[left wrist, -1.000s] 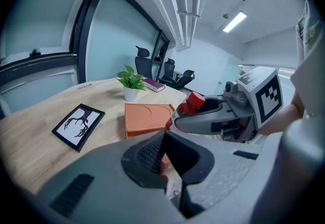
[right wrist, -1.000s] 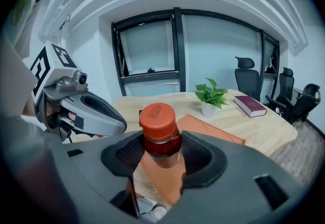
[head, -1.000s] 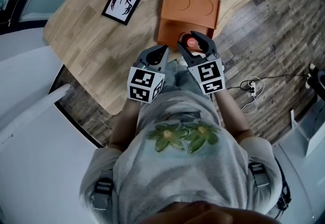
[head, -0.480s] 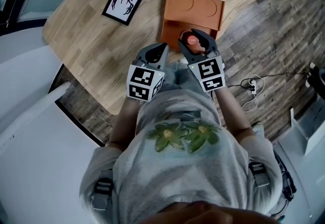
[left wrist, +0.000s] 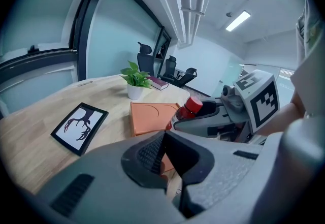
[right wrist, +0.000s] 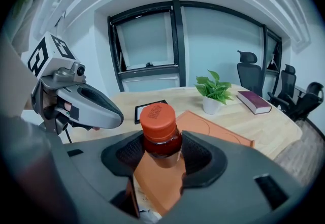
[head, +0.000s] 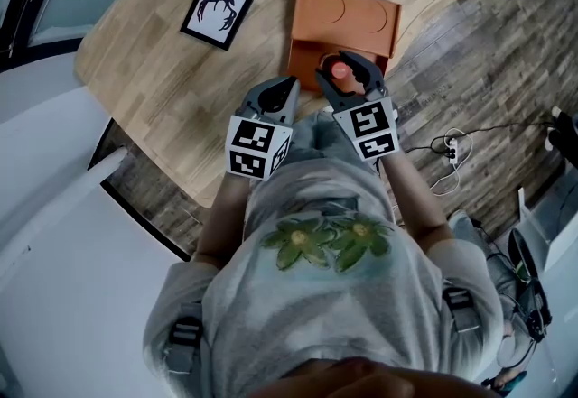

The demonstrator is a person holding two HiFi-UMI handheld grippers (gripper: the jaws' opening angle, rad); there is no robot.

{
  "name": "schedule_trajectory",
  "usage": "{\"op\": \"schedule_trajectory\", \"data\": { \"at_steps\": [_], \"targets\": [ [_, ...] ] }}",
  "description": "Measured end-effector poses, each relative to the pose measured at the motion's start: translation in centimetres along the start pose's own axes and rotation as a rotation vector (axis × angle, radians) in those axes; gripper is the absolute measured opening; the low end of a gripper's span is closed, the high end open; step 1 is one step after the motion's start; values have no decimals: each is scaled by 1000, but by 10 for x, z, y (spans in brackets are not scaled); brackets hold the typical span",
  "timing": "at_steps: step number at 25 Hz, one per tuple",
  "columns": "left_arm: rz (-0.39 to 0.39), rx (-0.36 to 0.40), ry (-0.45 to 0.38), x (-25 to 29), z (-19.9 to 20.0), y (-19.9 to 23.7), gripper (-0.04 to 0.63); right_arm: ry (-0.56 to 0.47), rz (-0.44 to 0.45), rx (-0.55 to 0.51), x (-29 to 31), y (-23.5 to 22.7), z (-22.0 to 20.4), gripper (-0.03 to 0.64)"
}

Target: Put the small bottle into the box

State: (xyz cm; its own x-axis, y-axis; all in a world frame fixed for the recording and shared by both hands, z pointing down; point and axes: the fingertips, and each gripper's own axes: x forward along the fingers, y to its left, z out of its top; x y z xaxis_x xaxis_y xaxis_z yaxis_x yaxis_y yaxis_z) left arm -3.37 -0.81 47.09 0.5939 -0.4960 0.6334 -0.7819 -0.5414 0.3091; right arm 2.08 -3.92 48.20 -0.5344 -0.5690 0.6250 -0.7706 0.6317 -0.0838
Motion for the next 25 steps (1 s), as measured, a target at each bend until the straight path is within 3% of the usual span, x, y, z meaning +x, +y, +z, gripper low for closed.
{"op": "schedule_trajectory", "data": {
  "at_steps": [25],
  "targets": [
    [-6,-10,24,11,-1,7,8,29,6,5,21,-5,-10,224]
  ]
}}
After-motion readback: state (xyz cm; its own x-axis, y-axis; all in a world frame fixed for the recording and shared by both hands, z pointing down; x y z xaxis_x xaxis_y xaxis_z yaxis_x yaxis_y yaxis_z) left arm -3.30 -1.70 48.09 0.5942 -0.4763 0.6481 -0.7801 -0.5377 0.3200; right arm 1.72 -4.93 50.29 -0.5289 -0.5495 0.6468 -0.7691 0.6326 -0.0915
